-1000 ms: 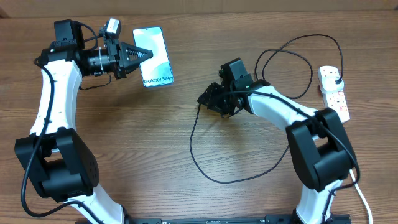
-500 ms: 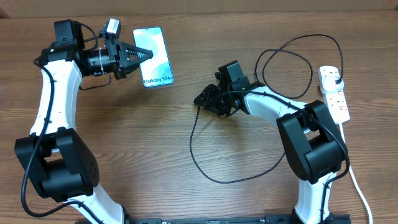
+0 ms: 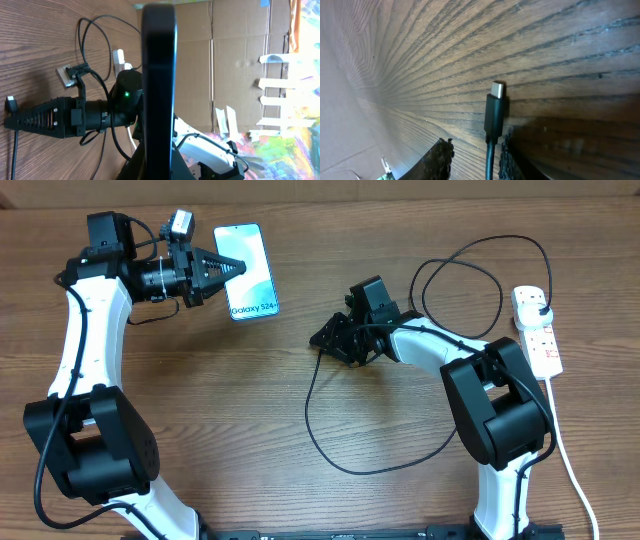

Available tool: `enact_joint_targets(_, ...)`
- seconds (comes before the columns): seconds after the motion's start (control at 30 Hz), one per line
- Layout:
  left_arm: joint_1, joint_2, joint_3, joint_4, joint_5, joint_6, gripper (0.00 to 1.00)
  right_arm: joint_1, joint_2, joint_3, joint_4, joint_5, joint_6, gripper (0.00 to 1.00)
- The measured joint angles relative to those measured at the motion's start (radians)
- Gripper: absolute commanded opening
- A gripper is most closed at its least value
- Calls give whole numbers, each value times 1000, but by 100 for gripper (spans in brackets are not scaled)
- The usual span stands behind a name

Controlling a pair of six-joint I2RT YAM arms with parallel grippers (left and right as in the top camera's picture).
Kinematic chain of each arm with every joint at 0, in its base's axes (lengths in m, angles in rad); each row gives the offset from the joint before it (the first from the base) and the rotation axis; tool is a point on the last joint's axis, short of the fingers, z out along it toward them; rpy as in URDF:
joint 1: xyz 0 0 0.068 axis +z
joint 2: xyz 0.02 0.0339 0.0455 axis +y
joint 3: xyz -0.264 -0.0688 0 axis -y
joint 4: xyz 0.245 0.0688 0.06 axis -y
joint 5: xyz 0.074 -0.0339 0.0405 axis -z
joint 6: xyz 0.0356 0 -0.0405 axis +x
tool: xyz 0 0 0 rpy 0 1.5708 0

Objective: Plug charger to phone and switch on socket
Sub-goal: 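Close the right gripper on the USB-C plug and lift it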

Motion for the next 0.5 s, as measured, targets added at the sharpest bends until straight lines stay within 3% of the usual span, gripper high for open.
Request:
enact_joint_targets(0.17,0,0,0,0,0,0,5,0,4,0,8,-2,5,28)
enact_joint_targets(0.4,0,0,0,0,-1,0,4,0,11,1,8,17,6,5)
enact_joint_targets(0.5,0,0,0,0,-1,0,4,0,15,1,3,28,-2,4)
